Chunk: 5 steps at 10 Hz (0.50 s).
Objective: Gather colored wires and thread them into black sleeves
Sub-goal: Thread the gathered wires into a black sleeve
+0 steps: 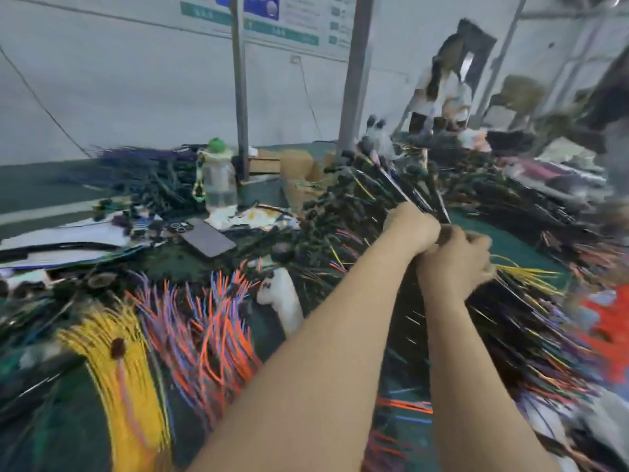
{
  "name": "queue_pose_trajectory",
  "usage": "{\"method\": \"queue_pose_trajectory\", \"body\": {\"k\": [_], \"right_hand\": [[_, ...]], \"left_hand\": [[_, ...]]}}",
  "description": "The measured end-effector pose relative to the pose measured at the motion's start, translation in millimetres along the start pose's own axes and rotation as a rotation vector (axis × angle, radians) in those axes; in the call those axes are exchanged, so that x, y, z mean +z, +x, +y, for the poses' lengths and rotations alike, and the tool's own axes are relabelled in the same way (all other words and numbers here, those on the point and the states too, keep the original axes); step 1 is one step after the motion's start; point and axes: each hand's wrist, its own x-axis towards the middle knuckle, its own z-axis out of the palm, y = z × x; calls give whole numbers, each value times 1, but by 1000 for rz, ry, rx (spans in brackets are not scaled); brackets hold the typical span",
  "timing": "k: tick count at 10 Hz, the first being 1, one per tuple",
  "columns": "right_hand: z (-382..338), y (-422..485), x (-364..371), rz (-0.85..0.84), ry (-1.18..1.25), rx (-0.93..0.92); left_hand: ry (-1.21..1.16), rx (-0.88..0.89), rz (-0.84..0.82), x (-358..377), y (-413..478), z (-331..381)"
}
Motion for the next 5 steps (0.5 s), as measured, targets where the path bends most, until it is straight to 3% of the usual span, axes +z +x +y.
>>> {"method": "queue_pose_trajectory", "body": {"k": [1,2,3,5], "right_hand": [[-11,-9,10,156,102,-59],[-48,-38,15,214,333,-255],[-101,-91,19,-9,584,-435],[-155,-245,40,-748,649,-628]], "left_hand": [[-203,-3,60,-15,5,-22],[-343,1,254,-51,-14,-41],[-433,25,491,-105,-52,-66],[-485,-38,917,-209,-187,-141]]}}
